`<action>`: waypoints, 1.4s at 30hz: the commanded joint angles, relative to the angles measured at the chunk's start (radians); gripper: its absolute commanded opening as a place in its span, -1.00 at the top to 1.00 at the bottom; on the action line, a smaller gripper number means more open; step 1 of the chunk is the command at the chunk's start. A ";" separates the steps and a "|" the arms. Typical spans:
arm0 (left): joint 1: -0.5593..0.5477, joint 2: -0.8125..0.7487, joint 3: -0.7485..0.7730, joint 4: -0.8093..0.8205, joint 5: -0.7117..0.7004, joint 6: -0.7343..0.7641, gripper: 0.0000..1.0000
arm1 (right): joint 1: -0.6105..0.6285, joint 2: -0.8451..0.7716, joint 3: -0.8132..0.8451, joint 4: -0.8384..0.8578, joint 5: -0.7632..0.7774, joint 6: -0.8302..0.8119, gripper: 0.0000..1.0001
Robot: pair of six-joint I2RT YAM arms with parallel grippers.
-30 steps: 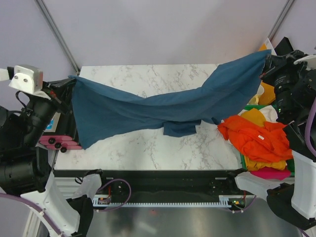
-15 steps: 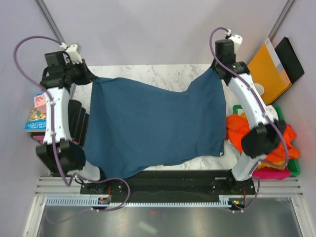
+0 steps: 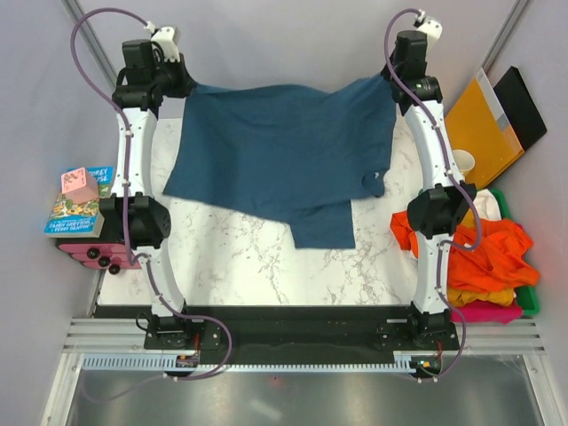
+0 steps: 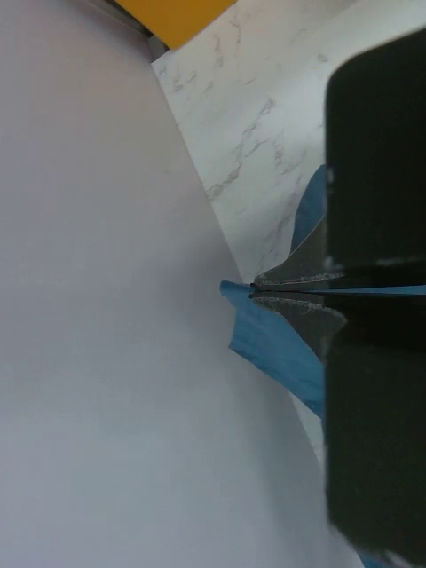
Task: Fold and stack the t-shirts
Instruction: Flatten the tshirt out
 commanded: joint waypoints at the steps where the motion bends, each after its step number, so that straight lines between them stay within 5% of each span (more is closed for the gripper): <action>1: -0.036 0.022 0.207 0.090 -0.051 0.039 0.96 | 0.004 -0.066 0.082 0.180 -0.071 0.013 1.00; 10: -0.037 -0.087 0.139 0.201 -0.110 0.062 0.97 | 0.013 -0.318 -0.118 0.197 -0.060 -0.019 1.00; 16: -0.026 -0.300 -0.334 0.201 -0.062 0.066 0.96 | 0.077 -0.551 -0.617 0.207 0.010 -0.054 1.00; 20: -0.011 -0.644 -0.625 0.261 -0.018 0.078 0.96 | 0.126 -0.823 -0.838 0.260 0.058 -0.101 1.00; 23: 0.006 -0.816 -0.678 0.233 0.015 0.072 0.96 | 0.194 -0.939 -0.820 0.191 0.119 -0.175 1.00; 27: 0.017 -0.929 -0.559 0.134 0.051 0.054 0.96 | 0.272 -1.007 -0.682 0.082 0.175 -0.235 1.00; 34: 0.017 -1.062 -0.416 0.028 0.022 0.013 0.97 | 0.327 -1.047 -0.398 -0.001 0.199 -0.257 1.00; 42: 0.017 -1.127 -0.331 -0.063 -0.008 0.003 0.97 | 0.327 -1.094 -0.352 -0.009 0.207 -0.255 1.00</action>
